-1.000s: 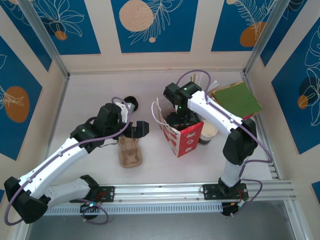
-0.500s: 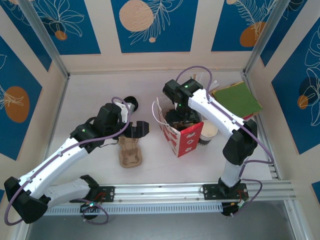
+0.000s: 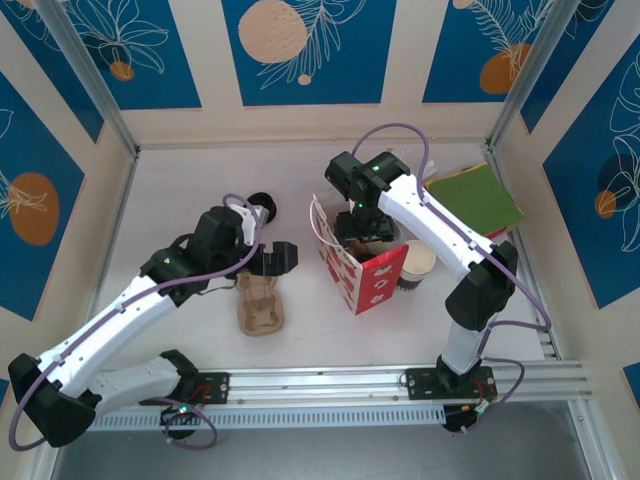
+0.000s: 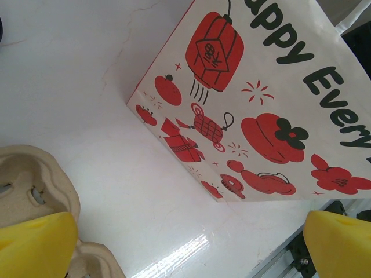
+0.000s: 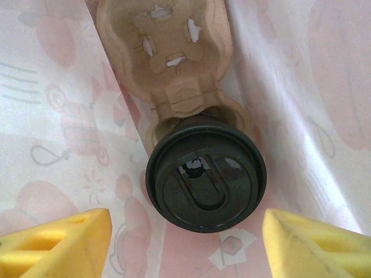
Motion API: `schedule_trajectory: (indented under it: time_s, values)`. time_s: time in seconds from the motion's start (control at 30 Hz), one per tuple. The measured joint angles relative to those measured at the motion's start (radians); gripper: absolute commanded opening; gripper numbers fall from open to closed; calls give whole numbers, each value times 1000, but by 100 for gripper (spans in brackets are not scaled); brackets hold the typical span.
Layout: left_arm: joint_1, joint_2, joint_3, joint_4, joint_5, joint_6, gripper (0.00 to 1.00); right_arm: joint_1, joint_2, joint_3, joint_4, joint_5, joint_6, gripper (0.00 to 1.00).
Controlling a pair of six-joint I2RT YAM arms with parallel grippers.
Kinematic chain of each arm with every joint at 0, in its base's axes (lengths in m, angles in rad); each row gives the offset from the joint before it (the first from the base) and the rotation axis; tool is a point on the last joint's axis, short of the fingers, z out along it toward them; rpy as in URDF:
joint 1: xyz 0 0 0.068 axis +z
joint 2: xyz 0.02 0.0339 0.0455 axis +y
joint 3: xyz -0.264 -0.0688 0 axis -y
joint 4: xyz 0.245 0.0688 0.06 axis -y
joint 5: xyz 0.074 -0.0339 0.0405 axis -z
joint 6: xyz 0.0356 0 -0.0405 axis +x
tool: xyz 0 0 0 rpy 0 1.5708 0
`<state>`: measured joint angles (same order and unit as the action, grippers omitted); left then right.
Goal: Pack the takeout coffee
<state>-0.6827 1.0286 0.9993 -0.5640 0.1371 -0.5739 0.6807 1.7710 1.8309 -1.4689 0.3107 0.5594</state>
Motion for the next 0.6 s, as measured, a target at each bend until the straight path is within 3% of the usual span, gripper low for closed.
schedule_trajectory:
  time_s: [0.6]
  values:
    - [0,0,0,-13,-21,0,100,30,0,154,-51,35,31,58]
